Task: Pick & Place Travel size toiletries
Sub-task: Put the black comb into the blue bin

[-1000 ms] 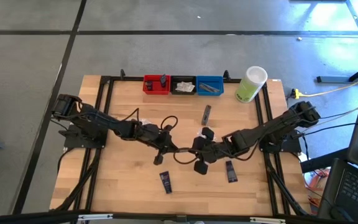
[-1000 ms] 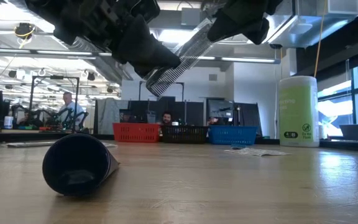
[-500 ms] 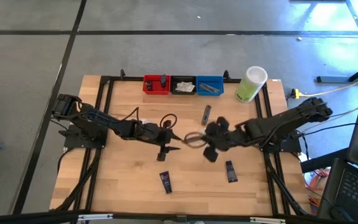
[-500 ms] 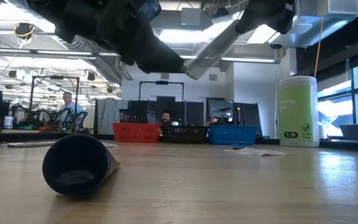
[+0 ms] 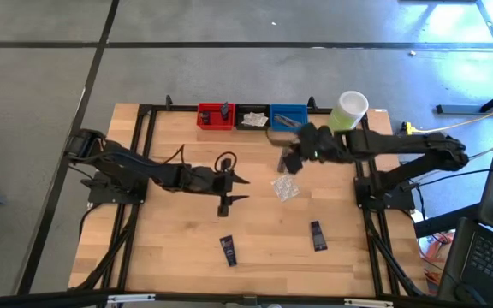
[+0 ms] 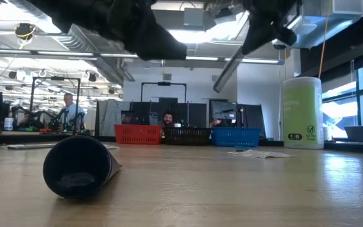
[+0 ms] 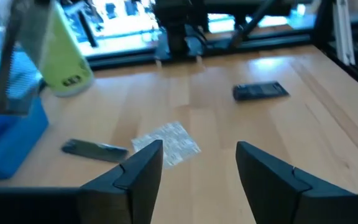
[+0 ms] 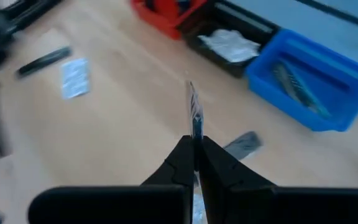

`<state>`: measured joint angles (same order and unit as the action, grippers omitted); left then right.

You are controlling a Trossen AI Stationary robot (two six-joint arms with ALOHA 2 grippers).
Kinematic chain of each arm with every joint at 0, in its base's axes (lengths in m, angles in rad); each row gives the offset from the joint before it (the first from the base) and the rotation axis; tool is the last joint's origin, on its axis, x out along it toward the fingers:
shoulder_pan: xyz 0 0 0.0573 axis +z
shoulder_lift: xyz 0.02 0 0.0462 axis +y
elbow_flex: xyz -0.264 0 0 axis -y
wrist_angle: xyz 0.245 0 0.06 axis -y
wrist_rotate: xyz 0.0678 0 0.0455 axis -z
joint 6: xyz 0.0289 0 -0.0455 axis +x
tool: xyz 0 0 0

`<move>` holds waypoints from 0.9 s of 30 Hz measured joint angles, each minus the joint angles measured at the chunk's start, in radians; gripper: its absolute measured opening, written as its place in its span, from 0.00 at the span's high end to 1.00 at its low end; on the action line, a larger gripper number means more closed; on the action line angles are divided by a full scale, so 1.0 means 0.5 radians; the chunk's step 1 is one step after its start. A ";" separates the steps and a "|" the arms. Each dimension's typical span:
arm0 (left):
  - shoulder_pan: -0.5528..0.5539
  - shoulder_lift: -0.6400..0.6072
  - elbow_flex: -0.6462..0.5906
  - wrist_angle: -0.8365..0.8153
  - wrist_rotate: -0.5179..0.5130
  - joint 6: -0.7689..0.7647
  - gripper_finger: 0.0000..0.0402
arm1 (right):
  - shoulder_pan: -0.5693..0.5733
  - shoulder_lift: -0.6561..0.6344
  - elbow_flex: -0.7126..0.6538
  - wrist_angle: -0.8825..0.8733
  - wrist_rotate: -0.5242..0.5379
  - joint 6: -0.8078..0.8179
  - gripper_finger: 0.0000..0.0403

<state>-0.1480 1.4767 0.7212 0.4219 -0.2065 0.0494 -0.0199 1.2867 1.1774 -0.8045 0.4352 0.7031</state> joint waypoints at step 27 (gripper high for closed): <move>0.000 -0.203 0.000 0.031 -0.033 0.154 0.51 | -1.123 0.018 -0.490 1.002 -0.748 -0.062 0.97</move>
<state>-0.1482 1.3754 0.7212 0.4374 -0.2232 0.1265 -0.5814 1.2958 0.9326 -0.3033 0.0612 0.6720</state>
